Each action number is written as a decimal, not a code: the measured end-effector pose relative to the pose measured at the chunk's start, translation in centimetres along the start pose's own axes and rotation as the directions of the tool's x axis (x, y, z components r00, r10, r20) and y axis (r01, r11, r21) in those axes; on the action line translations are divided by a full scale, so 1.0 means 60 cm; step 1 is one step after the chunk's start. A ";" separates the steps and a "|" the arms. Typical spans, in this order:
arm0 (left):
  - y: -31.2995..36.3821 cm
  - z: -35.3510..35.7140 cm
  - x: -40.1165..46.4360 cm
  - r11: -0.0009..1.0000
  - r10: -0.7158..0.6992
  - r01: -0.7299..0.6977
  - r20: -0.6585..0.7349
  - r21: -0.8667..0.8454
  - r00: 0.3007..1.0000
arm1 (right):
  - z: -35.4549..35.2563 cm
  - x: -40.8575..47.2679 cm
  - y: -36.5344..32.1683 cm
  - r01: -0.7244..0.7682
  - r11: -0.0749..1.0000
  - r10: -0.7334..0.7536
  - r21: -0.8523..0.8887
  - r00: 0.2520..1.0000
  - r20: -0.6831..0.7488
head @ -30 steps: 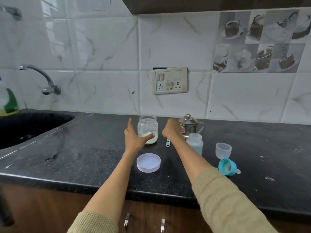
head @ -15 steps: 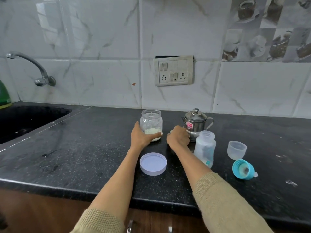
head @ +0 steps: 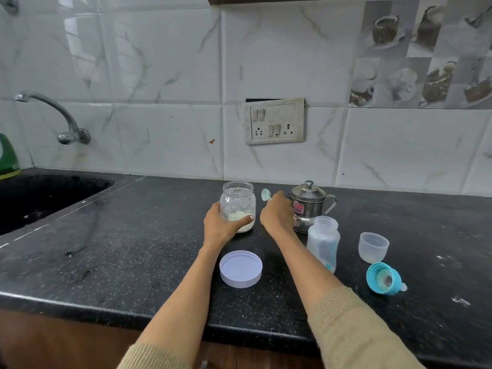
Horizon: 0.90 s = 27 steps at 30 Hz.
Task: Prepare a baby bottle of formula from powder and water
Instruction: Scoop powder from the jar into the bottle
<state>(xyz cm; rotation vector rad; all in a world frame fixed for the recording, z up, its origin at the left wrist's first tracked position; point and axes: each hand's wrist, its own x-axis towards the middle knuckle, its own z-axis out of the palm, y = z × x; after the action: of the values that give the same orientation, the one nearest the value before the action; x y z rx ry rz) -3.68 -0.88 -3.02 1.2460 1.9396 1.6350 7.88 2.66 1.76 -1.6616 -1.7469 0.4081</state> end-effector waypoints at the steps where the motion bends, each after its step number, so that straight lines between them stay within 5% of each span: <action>1: 0.000 -0.001 0.000 1.000 0.004 -0.004 -0.006 0.004 1.000 | -0.009 0.002 -0.006 0.024 0.998 -0.023 0.050 1.000 -0.009; 17: 0.050 -0.040 -0.052 0.979 0.174 -0.182 -0.080 -0.095 0.981 | -0.225 -0.012 -0.059 0.376 0.802 -0.413 0.464 0.911 -0.024; 27: 0.058 -0.034 -0.119 0.971 0.220 -0.222 -0.035 -0.084 0.975 | -0.210 -0.056 -0.066 0.590 0.799 -0.596 0.113 0.803 0.022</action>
<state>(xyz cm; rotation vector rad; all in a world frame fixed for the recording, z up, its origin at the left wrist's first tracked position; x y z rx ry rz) 0.38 -7.81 -1.26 1.4570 1.7752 1.8288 13.05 -3.97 12.47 -0.9523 -2.1346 0.2389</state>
